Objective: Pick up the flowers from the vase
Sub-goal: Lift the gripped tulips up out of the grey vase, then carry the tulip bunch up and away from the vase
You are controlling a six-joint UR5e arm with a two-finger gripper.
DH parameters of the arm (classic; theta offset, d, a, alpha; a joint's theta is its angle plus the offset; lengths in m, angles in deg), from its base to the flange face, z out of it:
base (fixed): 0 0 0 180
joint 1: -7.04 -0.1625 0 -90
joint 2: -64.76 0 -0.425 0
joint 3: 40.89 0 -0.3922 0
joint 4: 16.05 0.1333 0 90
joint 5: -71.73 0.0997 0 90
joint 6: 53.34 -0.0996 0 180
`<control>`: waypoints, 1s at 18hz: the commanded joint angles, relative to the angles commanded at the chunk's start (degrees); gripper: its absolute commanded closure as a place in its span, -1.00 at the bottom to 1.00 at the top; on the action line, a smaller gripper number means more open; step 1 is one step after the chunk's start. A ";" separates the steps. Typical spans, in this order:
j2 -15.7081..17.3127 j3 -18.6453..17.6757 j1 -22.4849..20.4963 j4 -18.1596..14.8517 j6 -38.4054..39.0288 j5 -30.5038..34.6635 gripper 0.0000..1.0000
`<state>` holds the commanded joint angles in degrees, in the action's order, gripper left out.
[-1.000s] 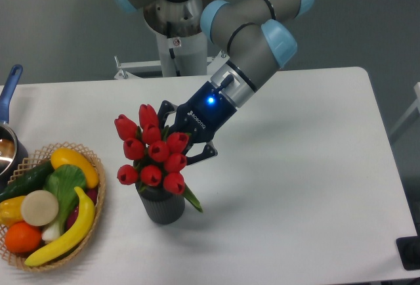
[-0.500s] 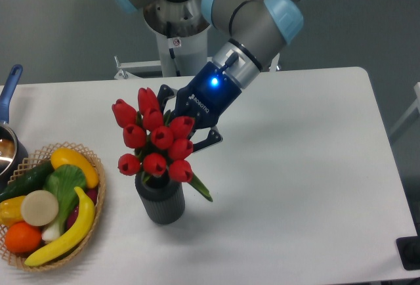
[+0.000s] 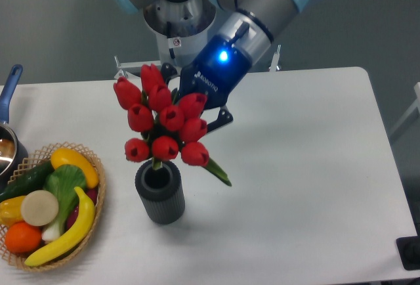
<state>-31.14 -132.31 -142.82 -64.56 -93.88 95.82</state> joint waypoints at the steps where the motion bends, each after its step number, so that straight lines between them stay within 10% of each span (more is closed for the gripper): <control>1: 0.00 0.88 -0.44 0.00 1.24 0.09 0.19; 10: -0.44 1.33 -19.40 0.00 -4.10 0.79 0.19; 18: -3.07 1.16 -26.37 -0.09 -12.64 0.61 0.19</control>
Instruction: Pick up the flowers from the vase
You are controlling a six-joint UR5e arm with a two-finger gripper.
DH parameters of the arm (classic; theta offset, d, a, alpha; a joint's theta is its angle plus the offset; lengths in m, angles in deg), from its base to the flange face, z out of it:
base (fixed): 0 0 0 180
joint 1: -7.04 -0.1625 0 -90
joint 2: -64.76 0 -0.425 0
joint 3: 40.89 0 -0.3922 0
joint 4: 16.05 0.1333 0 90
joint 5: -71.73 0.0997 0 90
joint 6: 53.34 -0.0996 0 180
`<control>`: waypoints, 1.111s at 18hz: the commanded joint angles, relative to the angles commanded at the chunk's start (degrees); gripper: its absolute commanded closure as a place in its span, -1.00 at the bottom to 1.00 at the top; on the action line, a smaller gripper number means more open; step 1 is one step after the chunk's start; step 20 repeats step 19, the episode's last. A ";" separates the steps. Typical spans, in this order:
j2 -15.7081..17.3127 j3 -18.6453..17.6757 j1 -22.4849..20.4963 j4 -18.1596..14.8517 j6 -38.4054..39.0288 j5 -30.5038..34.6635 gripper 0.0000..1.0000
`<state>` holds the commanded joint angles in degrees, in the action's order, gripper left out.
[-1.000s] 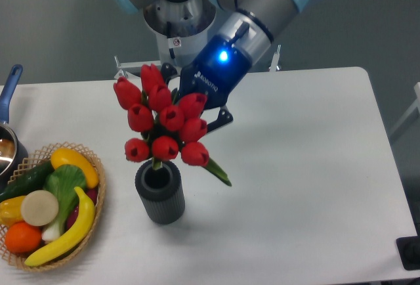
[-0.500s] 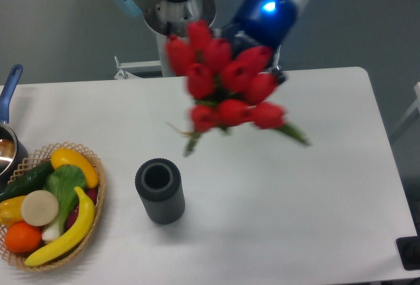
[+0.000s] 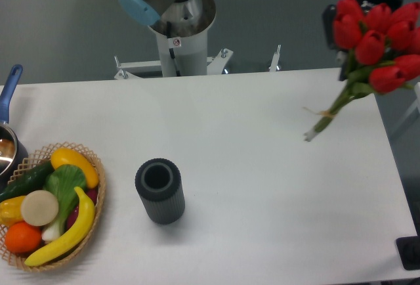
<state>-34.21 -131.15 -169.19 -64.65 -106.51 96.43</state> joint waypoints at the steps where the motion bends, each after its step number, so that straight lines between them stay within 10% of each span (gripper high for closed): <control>1: -0.09 0.52 0.09 -0.17 0.09 -0.09 0.19; 20: -1.23 -0.18 0.97 -0.09 0.26 0.44 0.19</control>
